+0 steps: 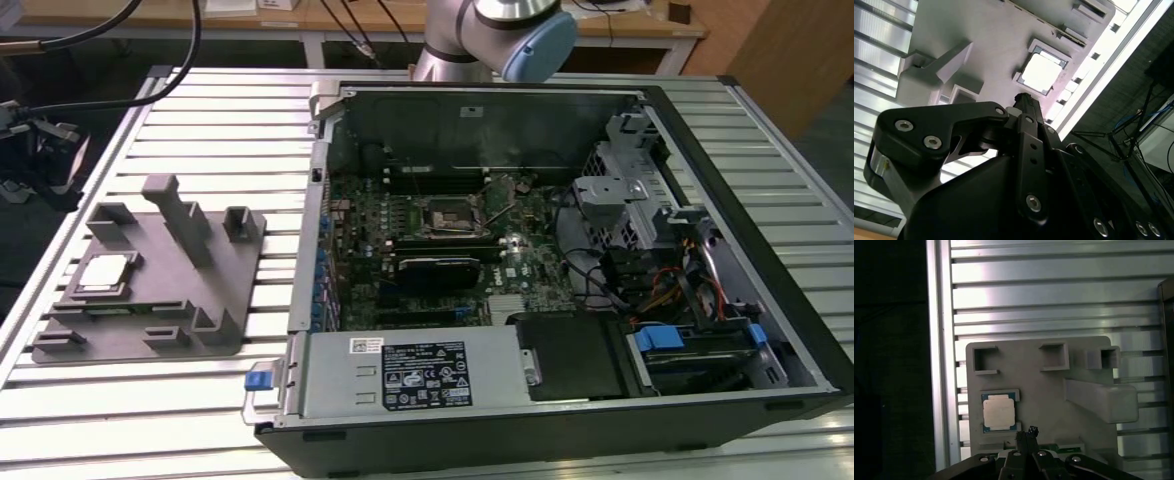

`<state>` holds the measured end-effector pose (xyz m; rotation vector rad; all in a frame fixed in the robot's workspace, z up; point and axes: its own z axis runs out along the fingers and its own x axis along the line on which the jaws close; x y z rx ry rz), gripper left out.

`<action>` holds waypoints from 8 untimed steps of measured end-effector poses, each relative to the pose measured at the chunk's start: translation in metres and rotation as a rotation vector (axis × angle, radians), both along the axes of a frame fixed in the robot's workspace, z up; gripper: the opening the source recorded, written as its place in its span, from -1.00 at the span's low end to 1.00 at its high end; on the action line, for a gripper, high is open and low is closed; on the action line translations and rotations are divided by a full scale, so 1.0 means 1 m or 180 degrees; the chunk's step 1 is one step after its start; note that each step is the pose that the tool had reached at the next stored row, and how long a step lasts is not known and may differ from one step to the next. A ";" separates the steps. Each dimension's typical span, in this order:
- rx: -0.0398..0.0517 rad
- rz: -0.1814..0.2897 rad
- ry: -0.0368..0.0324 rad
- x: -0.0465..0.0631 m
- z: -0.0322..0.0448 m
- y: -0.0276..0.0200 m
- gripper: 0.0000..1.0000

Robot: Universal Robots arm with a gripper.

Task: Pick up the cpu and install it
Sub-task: 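Pick up the cpu and move it towards the insertion slot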

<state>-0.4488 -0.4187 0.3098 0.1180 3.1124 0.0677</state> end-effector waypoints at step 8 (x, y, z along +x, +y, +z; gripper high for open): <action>0.0000 0.0000 0.0000 -0.001 -0.0021 0.0000 -0.79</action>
